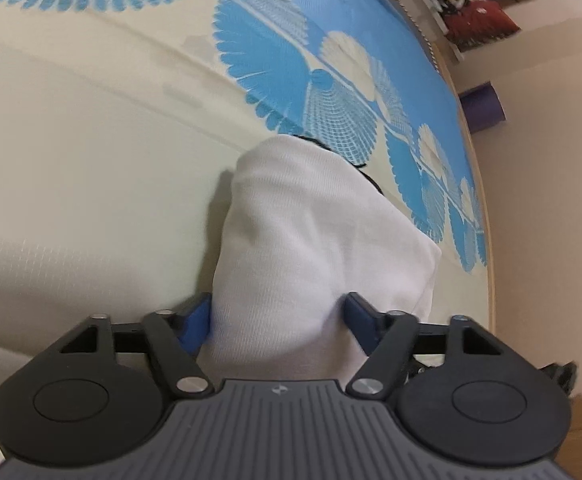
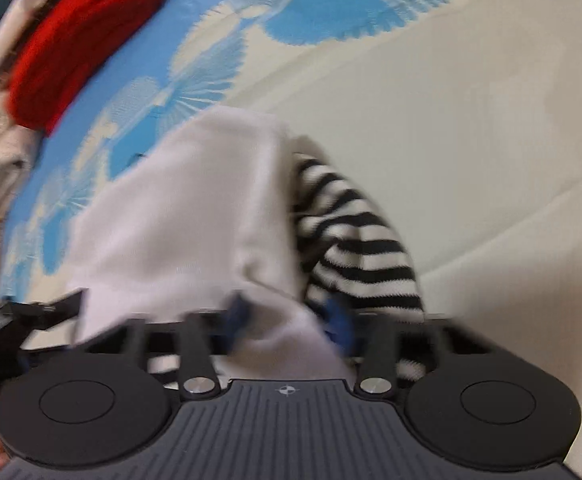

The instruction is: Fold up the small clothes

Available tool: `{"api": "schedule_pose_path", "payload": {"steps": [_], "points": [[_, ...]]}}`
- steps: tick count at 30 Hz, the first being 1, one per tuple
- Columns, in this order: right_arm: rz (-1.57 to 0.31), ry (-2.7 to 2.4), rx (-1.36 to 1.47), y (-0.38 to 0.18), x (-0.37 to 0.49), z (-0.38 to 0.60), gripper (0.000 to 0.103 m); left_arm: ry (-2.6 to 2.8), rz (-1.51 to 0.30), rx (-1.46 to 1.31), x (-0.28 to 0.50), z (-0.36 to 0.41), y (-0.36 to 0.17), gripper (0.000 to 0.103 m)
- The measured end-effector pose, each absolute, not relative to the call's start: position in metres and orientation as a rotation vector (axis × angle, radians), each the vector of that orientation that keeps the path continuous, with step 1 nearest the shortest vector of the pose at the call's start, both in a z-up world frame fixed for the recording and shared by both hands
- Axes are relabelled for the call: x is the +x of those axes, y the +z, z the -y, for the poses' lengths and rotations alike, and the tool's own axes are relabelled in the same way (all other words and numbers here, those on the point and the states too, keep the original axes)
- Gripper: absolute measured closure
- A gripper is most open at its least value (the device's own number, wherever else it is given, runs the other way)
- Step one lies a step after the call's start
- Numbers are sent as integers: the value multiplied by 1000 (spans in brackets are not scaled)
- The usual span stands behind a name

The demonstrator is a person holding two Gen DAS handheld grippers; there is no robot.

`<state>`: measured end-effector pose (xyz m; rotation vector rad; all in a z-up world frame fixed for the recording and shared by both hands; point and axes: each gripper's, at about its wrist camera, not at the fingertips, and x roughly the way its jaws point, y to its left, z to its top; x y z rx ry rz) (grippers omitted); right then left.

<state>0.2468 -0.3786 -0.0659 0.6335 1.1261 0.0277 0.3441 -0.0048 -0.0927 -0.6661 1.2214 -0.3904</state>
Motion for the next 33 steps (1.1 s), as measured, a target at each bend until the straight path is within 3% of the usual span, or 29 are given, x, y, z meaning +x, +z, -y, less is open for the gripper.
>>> {"api": "schedule_pose_path", "payload": {"steps": [1, 2, 5, 9, 11, 13, 17, 18, 19, 21, 24, 27, 28, 29, 30, 31, 33], "points": [[-1110, 41, 639, -64, 248, 376, 92, -398, -1208, -640, 344, 7, -90, 53], [-1096, 47, 639, -62, 249, 375, 93, -402, -1189, -618, 344, 8, -85, 63], [-1033, 41, 665, -56, 253, 375, 95, -399, -1075, -601, 342, -2, -60, 68], [-826, 119, 718, -30, 257, 373, 97, -360, -890, -548, 341, -26, -21, 67], [-742, 178, 711, -15, 259, 365, 97, -332, -857, -541, 345, -39, -14, 52], [-731, 192, 674, -11, 266, 354, 96, -232, -821, -535, 346, -56, -12, 42], [-796, 106, 612, -22, 283, 338, 92, -158, -812, -496, 342, -77, -6, 43], [-800, 60, 565, -21, 283, 335, 89, -190, -834, -499, 340, -77, -6, 44], [-803, 33, 542, -21, 285, 334, 77, -240, -862, -493, 338, -75, -7, 44], [-796, 29, 561, -19, 283, 338, 67, -315, -914, -436, 331, -66, -8, 44], [-807, 108, 604, -17, 276, 337, 66, -394, -977, -346, 322, -52, -16, 44], [-909, 198, 571, -27, 278, 325, 54, -424, -1095, -192, 312, -28, -43, 44], [-949, 198, 544, -32, 278, 320, 54, -416, -1099, -105, 309, -19, -47, 43], [-984, 196, 519, -37, 278, 317, 56, -417, -1088, -40, 304, -14, -47, 42], [-1009, 200, 502, -41, 276, 315, 73, -416, -1084, -29, 303, -13, -44, 43], [-1017, 214, 504, -42, 275, 314, 97, -414, -1086, -44, 300, -15, -39, 43], [-999, 241, 537, -37, 267, 318, 97, -434, -1070, -58, 292, -20, -30, 43]]}}
